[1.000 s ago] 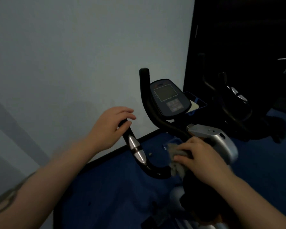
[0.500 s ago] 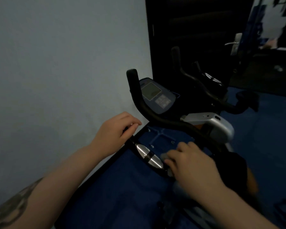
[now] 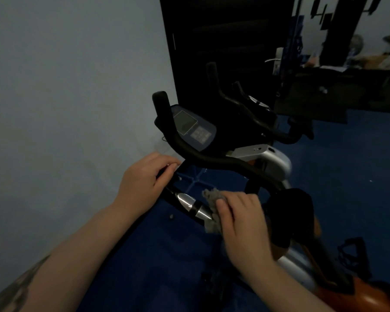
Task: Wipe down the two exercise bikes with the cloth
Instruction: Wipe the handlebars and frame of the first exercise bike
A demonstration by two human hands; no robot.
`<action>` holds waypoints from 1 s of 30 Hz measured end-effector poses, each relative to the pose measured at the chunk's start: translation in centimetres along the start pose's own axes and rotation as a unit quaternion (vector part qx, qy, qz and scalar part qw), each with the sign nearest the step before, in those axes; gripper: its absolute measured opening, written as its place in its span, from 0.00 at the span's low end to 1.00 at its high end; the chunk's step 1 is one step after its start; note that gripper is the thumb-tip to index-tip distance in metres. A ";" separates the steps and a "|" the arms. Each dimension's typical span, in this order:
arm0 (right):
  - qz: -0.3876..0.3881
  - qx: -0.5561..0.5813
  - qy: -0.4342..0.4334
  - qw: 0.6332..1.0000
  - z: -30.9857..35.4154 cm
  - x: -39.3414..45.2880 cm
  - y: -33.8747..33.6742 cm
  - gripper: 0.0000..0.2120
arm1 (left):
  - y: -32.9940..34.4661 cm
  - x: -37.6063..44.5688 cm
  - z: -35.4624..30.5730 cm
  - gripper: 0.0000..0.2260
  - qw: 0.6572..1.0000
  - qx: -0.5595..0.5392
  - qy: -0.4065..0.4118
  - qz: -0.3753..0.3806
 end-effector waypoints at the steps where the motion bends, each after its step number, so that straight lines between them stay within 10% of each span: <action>1: 0.000 0.029 0.017 0.999 0.4 -0.2 0.5 0.13 | 0.0 0.0 -0.1 0.10 1.000 0.003 -0.006 -0.002; 23: 0.243 0.015 -0.086 0.966 1.6 2.5 3.3 0.15 | 0.0 0.1 0.0 0.15 0.972 -0.182 -0.142 0.036; 30: 0.162 0.014 -0.116 0.980 6.1 4.2 5.6 0.13 | -0.5 0.0 0.3 0.17 0.954 -0.236 -0.149 0.107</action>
Point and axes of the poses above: each hand's wrist, its own x-axis towards the middle knuckle, its own y-axis out of the palm, z = x × y, the point moved 4 cm from there along x, towards the middle knuckle, and after that the axes turned 3 degrees about z, right-handed, at the moved point
